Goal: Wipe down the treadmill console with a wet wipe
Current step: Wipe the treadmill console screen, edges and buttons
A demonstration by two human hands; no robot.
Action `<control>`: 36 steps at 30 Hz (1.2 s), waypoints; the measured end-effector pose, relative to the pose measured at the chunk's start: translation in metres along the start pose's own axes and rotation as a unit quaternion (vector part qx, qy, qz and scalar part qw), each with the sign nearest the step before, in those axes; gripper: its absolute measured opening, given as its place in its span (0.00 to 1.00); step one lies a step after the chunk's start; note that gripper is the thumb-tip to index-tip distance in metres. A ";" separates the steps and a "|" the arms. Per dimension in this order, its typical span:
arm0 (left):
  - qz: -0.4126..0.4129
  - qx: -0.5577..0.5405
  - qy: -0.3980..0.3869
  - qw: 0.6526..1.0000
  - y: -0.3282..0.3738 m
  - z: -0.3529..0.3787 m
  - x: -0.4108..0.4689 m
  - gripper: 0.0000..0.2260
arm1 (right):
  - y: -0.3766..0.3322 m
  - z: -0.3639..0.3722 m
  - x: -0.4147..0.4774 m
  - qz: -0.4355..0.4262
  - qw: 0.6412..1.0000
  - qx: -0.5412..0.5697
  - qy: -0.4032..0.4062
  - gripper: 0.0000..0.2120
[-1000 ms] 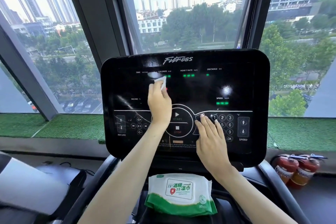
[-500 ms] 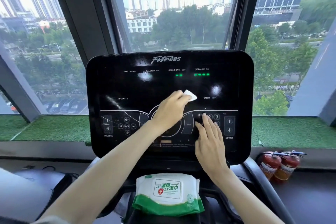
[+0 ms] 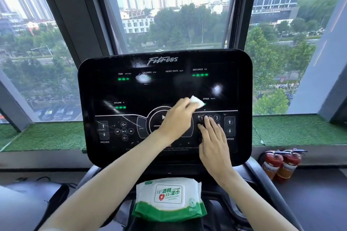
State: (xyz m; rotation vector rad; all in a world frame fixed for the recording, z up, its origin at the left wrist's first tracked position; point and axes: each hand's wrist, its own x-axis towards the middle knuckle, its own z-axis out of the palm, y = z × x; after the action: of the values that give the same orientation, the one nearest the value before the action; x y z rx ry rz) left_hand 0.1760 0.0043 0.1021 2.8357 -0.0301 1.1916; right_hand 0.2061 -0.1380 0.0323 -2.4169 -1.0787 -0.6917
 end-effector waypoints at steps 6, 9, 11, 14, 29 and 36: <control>-0.160 -0.045 0.117 0.979 -0.013 -0.009 0.014 0.09 | 0.001 0.000 -0.001 -0.002 1.000 0.004 -0.004 0.25; -0.083 -0.034 0.050 0.995 0.010 0.005 0.001 0.09 | 0.003 0.000 -0.001 -0.008 1.000 0.016 -0.006 0.25; 0.001 -0.018 -0.006 1.000 0.013 0.009 -0.011 0.12 | 0.005 0.000 -0.001 -0.013 0.999 0.030 0.001 0.25; -0.130 -0.041 0.069 0.988 -0.005 0.001 0.010 0.12 | 0.009 0.000 -0.004 -0.012 0.999 0.046 0.017 0.25; 0.042 -0.037 -0.025 0.998 0.031 0.024 -0.013 0.12 | 0.016 0.001 -0.019 0.042 0.998 0.034 0.035 0.22; -0.009 -0.022 -0.024 0.999 0.031 0.018 -0.006 0.16 | 0.020 0.004 -0.024 0.027 0.999 0.014 0.022 0.23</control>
State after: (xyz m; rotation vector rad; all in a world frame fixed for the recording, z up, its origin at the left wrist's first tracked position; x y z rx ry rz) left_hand 0.1834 -0.0278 0.0865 2.8200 -0.0330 1.1052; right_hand 0.2084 -0.1616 0.0123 -2.3863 -0.9944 -0.7033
